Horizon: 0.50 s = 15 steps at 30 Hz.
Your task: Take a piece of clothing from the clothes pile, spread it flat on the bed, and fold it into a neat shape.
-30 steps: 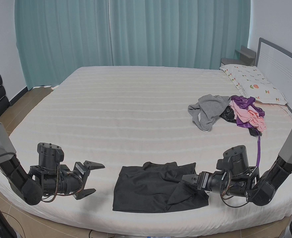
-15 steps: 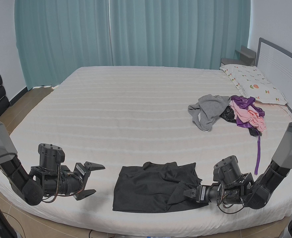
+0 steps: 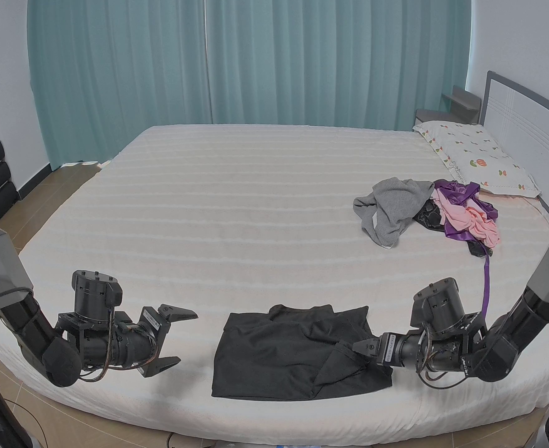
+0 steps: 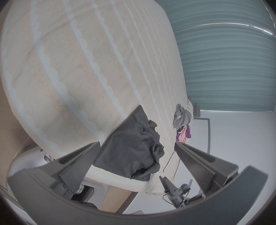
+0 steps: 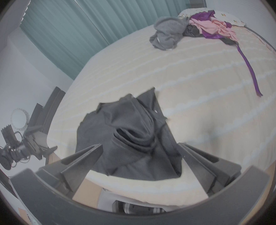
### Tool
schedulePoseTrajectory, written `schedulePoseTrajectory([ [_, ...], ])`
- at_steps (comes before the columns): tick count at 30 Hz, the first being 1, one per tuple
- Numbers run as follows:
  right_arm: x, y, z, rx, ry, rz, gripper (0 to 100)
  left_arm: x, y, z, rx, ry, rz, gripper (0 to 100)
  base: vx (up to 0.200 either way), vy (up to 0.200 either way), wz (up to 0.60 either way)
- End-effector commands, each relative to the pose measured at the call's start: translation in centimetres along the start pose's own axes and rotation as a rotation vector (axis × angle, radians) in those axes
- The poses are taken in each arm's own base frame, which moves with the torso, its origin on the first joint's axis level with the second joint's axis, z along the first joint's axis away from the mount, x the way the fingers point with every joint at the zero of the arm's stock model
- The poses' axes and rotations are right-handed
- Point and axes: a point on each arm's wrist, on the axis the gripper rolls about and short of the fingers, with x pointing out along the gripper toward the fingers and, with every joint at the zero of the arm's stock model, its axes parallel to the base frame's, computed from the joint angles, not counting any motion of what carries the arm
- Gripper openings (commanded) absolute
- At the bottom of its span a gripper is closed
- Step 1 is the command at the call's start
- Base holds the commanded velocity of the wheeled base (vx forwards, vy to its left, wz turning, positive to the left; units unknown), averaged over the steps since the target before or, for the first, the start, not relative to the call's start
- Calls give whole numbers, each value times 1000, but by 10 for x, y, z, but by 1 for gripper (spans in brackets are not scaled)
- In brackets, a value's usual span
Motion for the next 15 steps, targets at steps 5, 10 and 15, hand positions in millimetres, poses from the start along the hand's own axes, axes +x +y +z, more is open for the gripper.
schedulePoseTrajectory([
  [5, 43, 30, -5, -50, 59, -1, 100, 2, 1, 0, 5, 3, 6, 100, 0, 0, 0],
  [10, 52, 28, -13, -65, 80, -39, 100, 1, 1, -1, 4, 4, 8, 100, 0, 0, 0],
  [15, 50, 18, -14, -62, 93, -72, 100, 2, 1, 0, 5, 3, 6, 100, 0, 0, 0],
])
